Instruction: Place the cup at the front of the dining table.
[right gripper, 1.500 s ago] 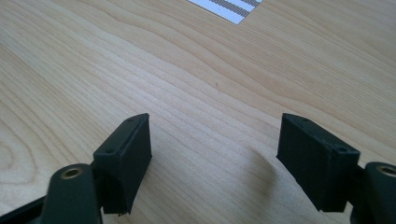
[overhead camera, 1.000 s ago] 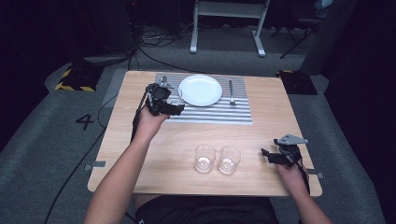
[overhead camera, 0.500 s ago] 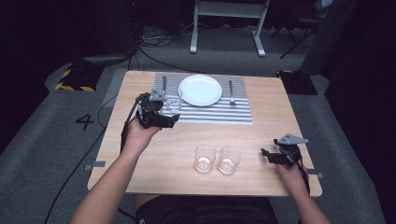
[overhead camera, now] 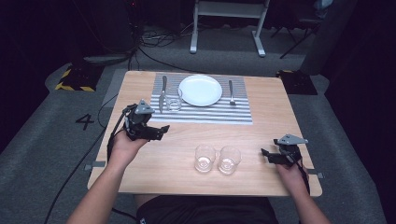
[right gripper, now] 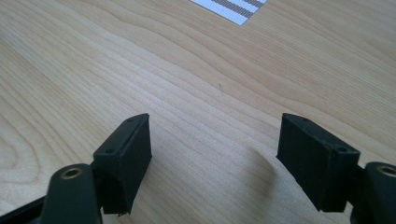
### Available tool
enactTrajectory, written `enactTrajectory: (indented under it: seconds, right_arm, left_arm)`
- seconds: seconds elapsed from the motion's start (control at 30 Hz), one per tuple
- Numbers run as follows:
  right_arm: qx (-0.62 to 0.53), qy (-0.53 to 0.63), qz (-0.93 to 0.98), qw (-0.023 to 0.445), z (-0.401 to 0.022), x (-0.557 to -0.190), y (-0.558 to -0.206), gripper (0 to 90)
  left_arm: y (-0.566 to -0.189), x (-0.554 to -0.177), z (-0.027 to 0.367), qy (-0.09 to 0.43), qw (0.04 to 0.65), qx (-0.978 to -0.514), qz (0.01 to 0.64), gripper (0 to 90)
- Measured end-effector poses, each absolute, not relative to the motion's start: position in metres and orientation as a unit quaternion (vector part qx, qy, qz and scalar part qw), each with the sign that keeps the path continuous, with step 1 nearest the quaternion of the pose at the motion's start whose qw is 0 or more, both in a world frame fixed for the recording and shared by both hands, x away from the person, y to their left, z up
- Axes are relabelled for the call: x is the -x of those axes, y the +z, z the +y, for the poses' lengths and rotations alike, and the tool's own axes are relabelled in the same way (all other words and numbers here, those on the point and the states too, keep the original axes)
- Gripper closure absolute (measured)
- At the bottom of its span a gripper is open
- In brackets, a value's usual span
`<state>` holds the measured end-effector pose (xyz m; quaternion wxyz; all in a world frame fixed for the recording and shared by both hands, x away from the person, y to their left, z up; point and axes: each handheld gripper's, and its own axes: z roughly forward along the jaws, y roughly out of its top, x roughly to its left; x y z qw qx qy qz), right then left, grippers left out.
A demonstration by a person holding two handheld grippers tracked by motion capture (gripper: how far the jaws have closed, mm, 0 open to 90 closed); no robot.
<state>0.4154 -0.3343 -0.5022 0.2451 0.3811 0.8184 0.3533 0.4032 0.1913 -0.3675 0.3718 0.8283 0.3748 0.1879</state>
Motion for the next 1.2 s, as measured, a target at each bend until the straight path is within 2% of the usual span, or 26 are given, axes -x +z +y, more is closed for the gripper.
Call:
enactTrajectory:
  seconds: [0.67, 0.93, 1.2]
  right_arm:
    - [-0.382, 0.355, 0.816, 0.249, -0.332, -0.413, -0.502, 26.0]
    - [-0.382, 0.355, 0.816, 0.249, -0.332, -0.413, -0.502, 26.0]
    - [-0.376, 0.353, 0.82, 0.25, -0.333, -0.413, -0.502, 26.0]
  left_arm:
    - [-0.415, -0.349, 0.222, 0.178, 0.371, -0.83, 0.377, 15.3]
    - [-0.43, -0.343, 0.237, 0.159, 0.384, -0.816, 0.402, 15.2]
    - [-0.456, -0.349, 0.242, 0.159, 0.355, -0.821, 0.419, 15.4]
